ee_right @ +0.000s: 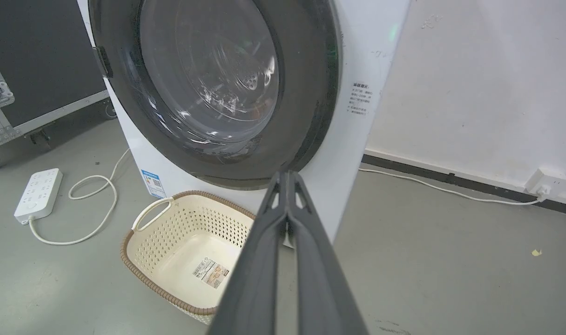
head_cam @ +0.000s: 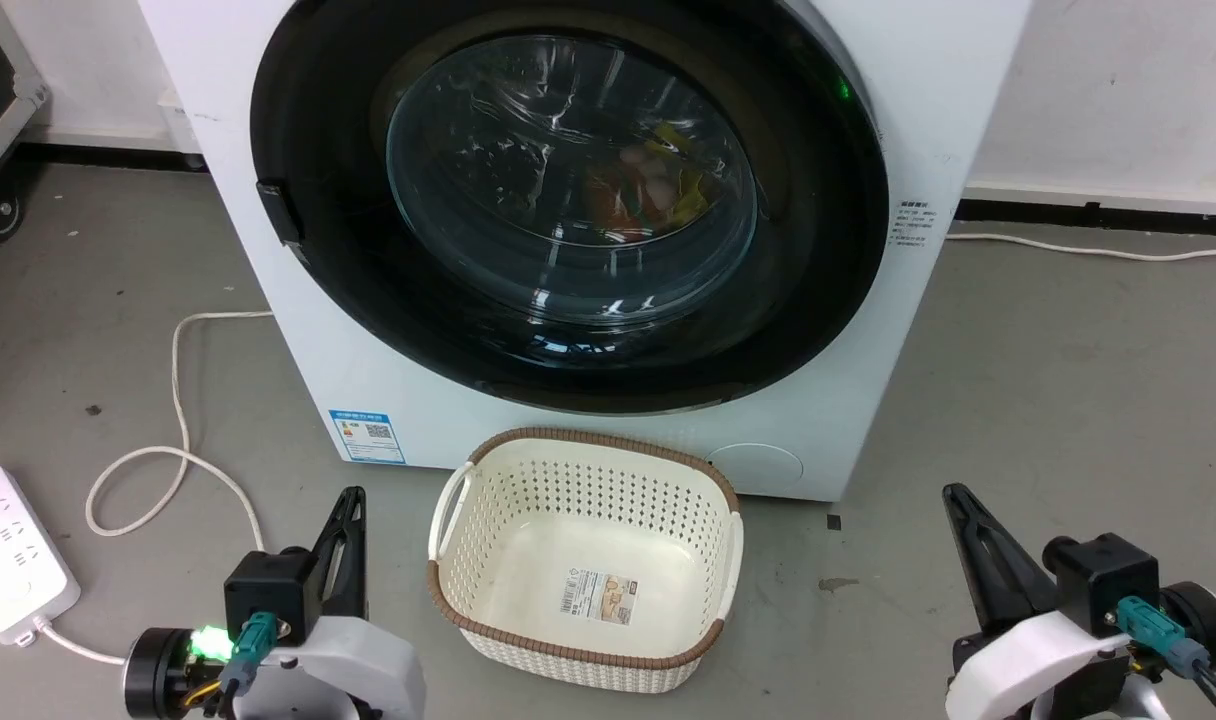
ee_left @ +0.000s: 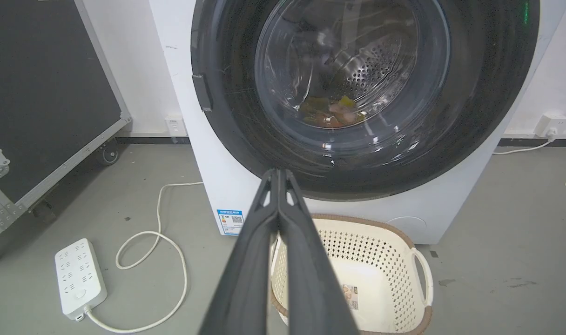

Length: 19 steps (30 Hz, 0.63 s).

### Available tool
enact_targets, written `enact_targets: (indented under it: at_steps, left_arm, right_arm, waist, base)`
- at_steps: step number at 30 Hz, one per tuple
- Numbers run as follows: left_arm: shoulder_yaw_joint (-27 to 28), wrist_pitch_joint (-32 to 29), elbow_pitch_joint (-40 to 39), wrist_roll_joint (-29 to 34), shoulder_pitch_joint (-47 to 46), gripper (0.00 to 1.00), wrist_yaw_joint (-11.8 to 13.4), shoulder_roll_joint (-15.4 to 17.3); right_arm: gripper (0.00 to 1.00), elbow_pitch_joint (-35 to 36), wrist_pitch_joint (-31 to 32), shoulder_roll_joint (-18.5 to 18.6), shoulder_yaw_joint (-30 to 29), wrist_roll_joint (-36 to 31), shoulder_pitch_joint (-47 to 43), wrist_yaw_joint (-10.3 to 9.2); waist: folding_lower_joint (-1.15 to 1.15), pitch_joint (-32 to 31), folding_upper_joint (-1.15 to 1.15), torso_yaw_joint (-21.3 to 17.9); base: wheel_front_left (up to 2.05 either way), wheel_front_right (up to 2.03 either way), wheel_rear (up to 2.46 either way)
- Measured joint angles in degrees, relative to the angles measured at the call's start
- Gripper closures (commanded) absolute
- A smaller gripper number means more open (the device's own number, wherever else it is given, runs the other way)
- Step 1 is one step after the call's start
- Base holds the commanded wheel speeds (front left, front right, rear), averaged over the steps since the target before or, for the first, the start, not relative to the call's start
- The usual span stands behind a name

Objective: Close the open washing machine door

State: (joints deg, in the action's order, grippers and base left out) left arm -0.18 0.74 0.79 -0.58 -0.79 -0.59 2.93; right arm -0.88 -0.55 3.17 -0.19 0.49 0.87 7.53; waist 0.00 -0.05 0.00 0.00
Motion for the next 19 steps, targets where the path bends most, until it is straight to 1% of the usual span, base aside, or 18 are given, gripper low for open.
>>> enact_targets:
  at_steps: [5,19]
  left_arm:
    - [0.1,-0.7,-0.4,0.2,0.0,1.0,0.4,0.0]
    - [0.1,-0.7,-0.5,0.4,0.0,1.0,0.4,0.0]
  right_arm:
    - [1.0,0.4,0.5,0.0,0.1,0.0,-0.1,0.0]
    - [1.0,0.5,0.5,0.0,0.2,-0.1,-0.3,0.0]
  waist:
    - [0.0,0.1,0.0,0.0]
    - [0.0,0.1,0.0,0.0]
  base:
    - [0.0,0.0,0.0]
    - [0.0,0.0,0.0]
